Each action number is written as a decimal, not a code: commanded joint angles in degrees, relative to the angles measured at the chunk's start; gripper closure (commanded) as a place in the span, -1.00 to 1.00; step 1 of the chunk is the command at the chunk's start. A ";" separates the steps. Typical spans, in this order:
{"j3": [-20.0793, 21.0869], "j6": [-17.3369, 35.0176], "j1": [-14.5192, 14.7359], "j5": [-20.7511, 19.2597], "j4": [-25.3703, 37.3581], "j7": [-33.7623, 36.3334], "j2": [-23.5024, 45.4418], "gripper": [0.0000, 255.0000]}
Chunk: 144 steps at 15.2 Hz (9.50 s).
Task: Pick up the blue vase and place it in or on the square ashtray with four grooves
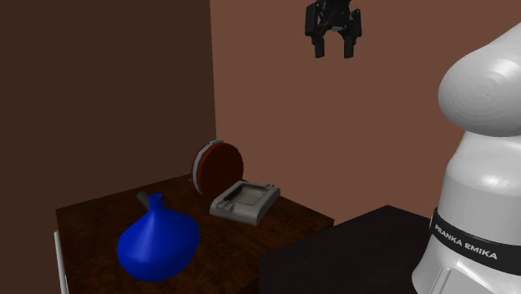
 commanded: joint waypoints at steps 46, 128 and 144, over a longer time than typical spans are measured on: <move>23.15 45.42 16.56 -13.40 23.95 50.09 70.49 -1.00; 13.82 26.06 -8.40 -4.27 35.01 9.74 60.55 1.00; 12.91 36.38 -7.78 -6.43 30.20 11.00 66.31 1.00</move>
